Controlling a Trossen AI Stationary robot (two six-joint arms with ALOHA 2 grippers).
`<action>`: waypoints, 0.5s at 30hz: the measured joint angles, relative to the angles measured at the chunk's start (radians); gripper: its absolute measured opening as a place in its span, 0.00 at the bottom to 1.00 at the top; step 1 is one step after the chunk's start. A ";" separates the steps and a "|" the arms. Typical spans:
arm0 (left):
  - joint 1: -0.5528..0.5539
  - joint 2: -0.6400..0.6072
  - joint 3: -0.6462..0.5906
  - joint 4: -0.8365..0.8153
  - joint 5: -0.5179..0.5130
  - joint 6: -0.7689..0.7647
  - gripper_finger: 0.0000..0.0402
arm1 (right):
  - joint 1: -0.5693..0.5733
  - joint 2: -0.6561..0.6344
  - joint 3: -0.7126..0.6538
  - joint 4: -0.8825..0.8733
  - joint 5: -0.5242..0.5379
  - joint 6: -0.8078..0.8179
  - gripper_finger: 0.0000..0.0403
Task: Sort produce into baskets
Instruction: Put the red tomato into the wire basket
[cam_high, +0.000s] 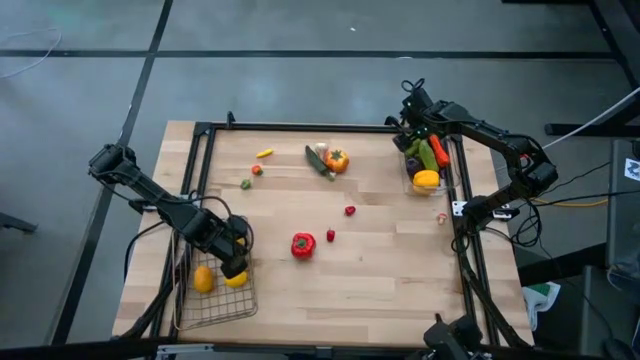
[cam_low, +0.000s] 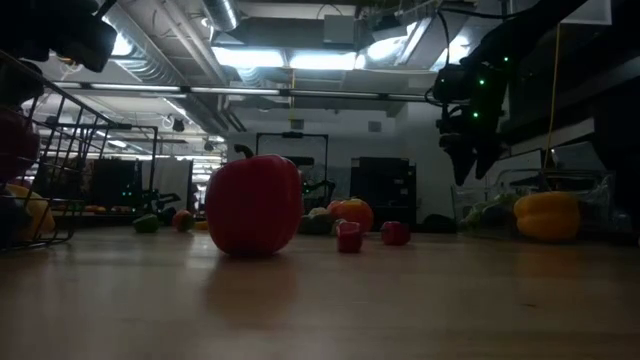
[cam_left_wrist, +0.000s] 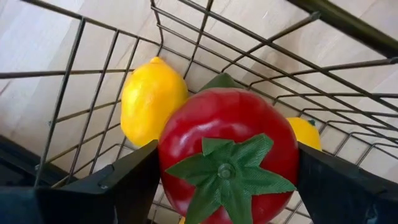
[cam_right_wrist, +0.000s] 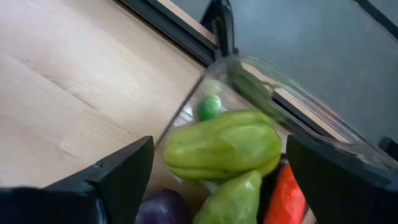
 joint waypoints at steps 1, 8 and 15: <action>0.000 0.000 0.000 0.000 0.001 0.000 0.82 | 0.000 0.000 0.000 0.009 -0.016 0.000 0.90; 0.006 0.000 -0.001 0.004 0.016 0.021 0.82 | 0.001 0.000 0.000 0.088 -0.128 0.001 0.90; 0.006 0.001 -0.001 0.025 0.023 0.074 0.82 | 0.001 0.000 0.000 0.104 -0.207 0.000 0.90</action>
